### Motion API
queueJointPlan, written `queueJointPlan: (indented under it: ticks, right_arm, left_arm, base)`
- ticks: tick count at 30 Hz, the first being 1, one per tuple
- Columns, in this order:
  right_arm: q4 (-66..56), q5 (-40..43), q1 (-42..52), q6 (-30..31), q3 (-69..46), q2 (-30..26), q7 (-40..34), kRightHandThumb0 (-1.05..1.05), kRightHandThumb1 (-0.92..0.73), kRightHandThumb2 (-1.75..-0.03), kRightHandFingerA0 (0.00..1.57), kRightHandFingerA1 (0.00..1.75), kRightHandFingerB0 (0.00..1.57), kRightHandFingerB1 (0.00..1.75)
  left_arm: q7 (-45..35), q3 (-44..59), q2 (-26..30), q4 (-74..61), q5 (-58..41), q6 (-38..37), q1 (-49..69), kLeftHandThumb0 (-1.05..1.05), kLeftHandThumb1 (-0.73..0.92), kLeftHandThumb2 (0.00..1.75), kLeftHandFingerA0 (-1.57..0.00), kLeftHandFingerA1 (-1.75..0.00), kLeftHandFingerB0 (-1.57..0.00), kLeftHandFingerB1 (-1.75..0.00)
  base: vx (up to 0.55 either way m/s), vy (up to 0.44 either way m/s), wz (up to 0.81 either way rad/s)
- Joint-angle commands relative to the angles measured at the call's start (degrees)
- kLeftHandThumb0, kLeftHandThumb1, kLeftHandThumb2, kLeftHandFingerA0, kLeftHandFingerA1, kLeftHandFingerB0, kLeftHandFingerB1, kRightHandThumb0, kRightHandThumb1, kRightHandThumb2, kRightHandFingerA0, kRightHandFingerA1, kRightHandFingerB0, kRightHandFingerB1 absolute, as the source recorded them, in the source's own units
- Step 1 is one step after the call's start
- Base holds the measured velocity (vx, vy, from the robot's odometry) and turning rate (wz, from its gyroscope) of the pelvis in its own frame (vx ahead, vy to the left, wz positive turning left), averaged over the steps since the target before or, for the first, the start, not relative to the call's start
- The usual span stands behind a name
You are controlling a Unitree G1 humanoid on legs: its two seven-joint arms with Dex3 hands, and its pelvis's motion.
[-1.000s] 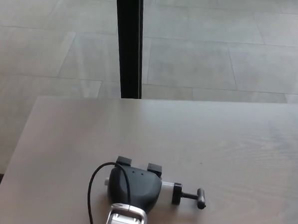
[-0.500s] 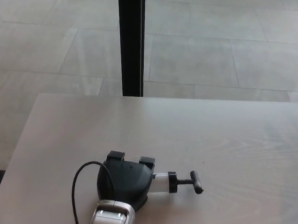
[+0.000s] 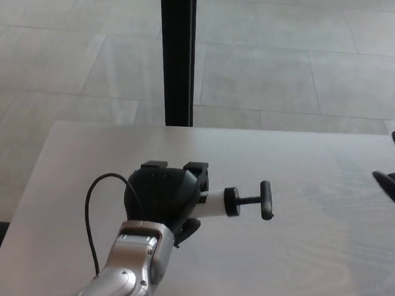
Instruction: The robot uses its left hand to lift the air pump kept on the middle of the desk and use the right hand to pull out the handle
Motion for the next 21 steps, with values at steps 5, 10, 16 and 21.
queueJointPlan:
  ticks: [5,10,16,21]
  right_arm:
    - [-2.2,-15.4,0.8,-14.6,11.8,-2.9,1.7,-0.45,-0.47,-0.56,0.12,0.66,0.25,0.32]
    - [-1.0,-18.7,0.6,-18.6,14.4,-2.2,-0.7,-0.56,-0.39,-0.74,0.19,0.62,0.18,0.42]
    - [-0.5,-22.8,0.4,-20.7,17.4,-0.5,-3.6,-0.59,-0.52,-0.56,0.31,0.66,0.26,0.36]
    - [-3.7,-16.8,0.7,-10.7,13.4,6.0,-2.9,-0.5,-0.65,-0.6,0.77,0.92,0.52,0.48]
  left_arm:
    - [-2.4,4.2,-1.7,-2.7,-1.8,-9.3,-2.0,-0.18,0.53,1.09,-0.92,-1.75,-0.71,-1.57]
    - [-3.5,4.6,-2.2,-0.8,-1.0,-8.0,-2.4,-0.15,0.47,1.17,-0.95,-1.75,-0.79,-1.48]
    - [-3.3,4.5,-2.1,-0.3,0.4,-7.8,-1.4,-0.2,0.59,0.96,-0.9,-1.75,-0.68,-1.52]
    - [1.4,4.2,-1.4,3.4,3.3,-8.1,-0.9,-0.17,0.64,0.98,-0.85,-1.7,-0.75,-1.19]
  base:
    - [0.0,0.0,0.0]
    - [0.0,0.0,0.0]
    - [0.0,0.0,0.0]
    - [0.0,0.0,0.0]
